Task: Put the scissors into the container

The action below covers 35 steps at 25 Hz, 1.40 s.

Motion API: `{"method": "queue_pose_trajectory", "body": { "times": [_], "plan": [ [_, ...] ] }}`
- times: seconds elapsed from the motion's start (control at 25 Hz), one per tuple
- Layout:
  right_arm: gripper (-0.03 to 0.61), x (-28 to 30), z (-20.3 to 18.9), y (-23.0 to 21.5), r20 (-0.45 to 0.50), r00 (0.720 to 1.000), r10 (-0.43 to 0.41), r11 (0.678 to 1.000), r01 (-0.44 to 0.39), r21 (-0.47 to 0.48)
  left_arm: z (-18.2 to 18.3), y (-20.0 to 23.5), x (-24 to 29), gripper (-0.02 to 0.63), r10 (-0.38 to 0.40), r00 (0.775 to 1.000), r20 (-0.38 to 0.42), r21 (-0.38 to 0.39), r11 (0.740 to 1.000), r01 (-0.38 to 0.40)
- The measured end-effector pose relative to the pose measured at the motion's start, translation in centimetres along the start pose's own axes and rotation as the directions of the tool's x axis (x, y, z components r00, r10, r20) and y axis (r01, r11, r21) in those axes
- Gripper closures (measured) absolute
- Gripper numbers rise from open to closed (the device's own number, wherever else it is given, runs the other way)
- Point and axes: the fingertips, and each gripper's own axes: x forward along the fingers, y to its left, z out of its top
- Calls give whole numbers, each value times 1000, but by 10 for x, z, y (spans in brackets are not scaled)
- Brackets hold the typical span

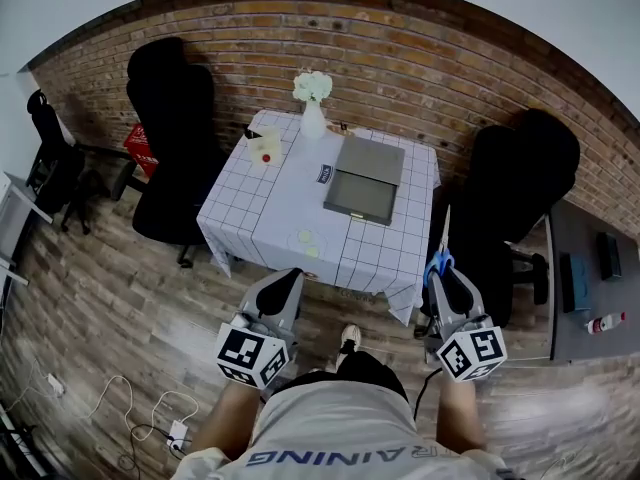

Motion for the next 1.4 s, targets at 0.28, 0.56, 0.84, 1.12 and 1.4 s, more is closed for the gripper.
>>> {"method": "queue_pose_trajectory", "body": {
  "times": [0.28, 0.56, 0.84, 1.12, 1.4],
  "plan": [
    [477, 62, -5, -42, -18, 1000, 12, 1000, -12, 23, 7, 27, 65, 614, 22, 1000, -16, 24, 999, -22],
    [477, 126, 4, -98, -3, 1000, 14, 999, -14, 40, 20, 47, 146, 614, 26, 999, -20, 47, 999, -25],
    [477, 175, 4, -142, -40, 999, 23, 999, -22, 43, 20, 62, 210, 614, 36, 998, -44, 48, 998, -34],
    [477, 212, -12, -160, -105, 994, 18, 999, -13, 41, 8, 83, 250, 614, 32, 996, -85, 27, 999, -29],
    [477, 247, -31, -155, -167, 984, -63, 996, 71, 48, -7, 123, 281, 614, -55, 989, -139, -9, 998, 55]
  ]
}}
